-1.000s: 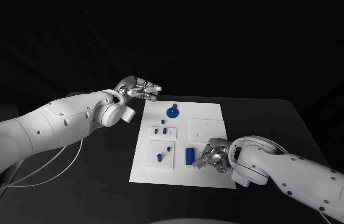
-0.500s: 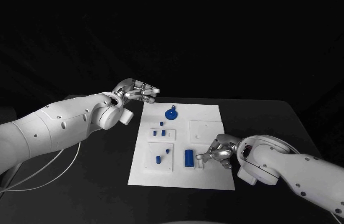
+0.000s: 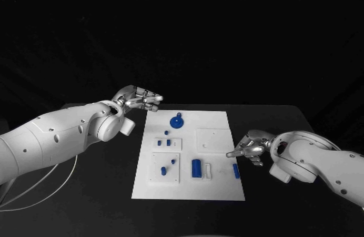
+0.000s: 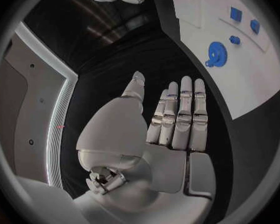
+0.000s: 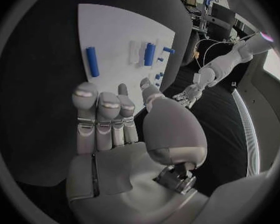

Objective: Assemble the parts on the task board

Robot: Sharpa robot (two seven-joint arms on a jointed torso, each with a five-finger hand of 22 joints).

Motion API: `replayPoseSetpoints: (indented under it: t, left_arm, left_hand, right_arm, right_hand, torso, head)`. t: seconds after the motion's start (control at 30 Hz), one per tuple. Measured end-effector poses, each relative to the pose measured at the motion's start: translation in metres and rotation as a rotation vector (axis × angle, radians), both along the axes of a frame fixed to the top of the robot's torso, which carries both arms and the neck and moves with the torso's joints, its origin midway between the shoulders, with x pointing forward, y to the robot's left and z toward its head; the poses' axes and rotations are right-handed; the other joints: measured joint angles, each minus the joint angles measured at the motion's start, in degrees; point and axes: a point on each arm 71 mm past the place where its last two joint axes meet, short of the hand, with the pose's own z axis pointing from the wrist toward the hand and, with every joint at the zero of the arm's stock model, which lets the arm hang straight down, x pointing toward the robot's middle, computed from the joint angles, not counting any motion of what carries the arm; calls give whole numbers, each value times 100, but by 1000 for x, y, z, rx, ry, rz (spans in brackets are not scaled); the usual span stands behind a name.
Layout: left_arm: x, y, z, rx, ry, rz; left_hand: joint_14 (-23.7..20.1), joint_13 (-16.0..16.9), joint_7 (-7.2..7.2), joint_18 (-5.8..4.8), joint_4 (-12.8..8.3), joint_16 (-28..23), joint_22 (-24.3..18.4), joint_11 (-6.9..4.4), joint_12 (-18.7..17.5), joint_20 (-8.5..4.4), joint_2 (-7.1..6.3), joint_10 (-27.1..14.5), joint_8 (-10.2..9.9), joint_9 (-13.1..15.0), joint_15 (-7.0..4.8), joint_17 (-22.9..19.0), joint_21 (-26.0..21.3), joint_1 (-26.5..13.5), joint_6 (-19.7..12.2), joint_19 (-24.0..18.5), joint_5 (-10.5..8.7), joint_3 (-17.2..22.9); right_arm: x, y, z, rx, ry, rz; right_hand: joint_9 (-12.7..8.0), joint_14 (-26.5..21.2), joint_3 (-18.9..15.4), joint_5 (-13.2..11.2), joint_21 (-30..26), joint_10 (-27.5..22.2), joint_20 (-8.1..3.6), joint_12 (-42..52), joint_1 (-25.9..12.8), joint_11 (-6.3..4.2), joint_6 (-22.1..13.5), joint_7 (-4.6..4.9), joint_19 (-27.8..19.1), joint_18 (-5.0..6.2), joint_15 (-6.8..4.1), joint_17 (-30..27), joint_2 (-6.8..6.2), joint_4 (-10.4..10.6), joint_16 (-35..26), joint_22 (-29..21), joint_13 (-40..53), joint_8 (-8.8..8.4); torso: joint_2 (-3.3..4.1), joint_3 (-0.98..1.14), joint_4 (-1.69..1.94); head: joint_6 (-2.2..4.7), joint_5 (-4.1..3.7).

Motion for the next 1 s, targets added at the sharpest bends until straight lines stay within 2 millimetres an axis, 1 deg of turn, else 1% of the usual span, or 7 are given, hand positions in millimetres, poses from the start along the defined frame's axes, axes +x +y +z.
replayPoseSetpoints:
  t: [0.23,0.3,0.33,0.37,0.5,0.67,1.0]
  left_arm:
    - [-2,4,1,-1,-3,2]
    - [-3,6,1,-1,-4,4]
    - [-3,7,1,-1,-5,4]
    - [-3,7,1,-1,-5,5]
    - [-4,7,2,-3,-7,2]
    - [-4,5,2,-6,-9,-5]
    - [-5,3,2,-9,-9,-14]
  left_hand:
    - [0,0,0,0,-43,0,-5,0,0,0,0,0,0,5,0,0,0,0,0,0,0,-11]
    - [0,0,0,0,-63,0,-5,0,0,0,-34,0,0,5,0,0,0,32,0,0,0,-31]
    - [0,0,0,0,-63,0,-5,0,0,0,-38,0,0,5,0,0,0,29,0,0,0,-31]
    - [0,0,0,0,-63,0,-5,0,0,0,-53,0,0,5,0,0,0,15,0,0,0,-31]
    - [-20,0,0,0,-68,-19,-12,0,0,0,-176,0,0,4,20,-4,0,-2,0,0,0,-58]
    - [-20,-1,0,0,-57,-19,-17,0,0,0,-178,0,0,4,20,-9,0,-4,0,0,0,-69]
    - [-20,-1,7,0,-14,-19,-22,20,0,0,-207,-20,0,3,20,-15,0,25,-34,0,0,-64]
  right_arm:
    - [-2,-16,-2,-70,18,-14]
    - [-3,-19,-5,-93,24,-11]
    - [-4,-20,-7,-107,28,-8]
    - [-5,-20,-9,-118,32,-7]
    - [-8,-23,-17,-159,46,-6]
    - [-10,-19,-26,-194,59,-3]
    - [-15,-9,-43,-219,92,4]
  right_hand:
    - [-20,0,87,0,-26,-20,0,-21,29,20,0,0,0,0,0,5,-74,163,-22,-1,-19,0]
    - [-30,0,123,0,-58,-20,0,-22,16,20,0,0,0,0,0,12,-87,199,-40,-1,-27,0]
    - [-30,0,144,0,-59,-20,0,-22,18,20,0,0,0,0,0,13,-142,240,-43,-1,-28,0]
    - [-30,0,152,0,-59,-20,0,-22,14,20,0,0,0,0,0,13,-150,272,-43,-1,-28,0]
    - [-35,0,214,0,-59,-20,0,-22,1,20,0,0,0,0,0,12,-209,386,-43,-1,-28,0]
    - [-35,0,342,0,-59,-20,0,-22,-10,20,0,0,0,0,0,26,-337,594,-43,-1,-34,0]
    - [-25,0,341,0,-59,-20,0,-22,21,20,1,-1,0,0,0,33,-368,717,-43,-1,-34,10]
  torso:
    - [2,-2,-5]
    - [1,-3,-5]
    - [0,-5,-5]
    - [0,-5,-5]
    - [2,-5,-3]
    - [4,-7,3]
    - [9,-6,6]
  head:
    - [-24,-71]
    - [-29,-96]
    - [-30,-104]
    - [-31,-112]
    - [4,-146]
    - [9,-152]
    - [-47,-136]
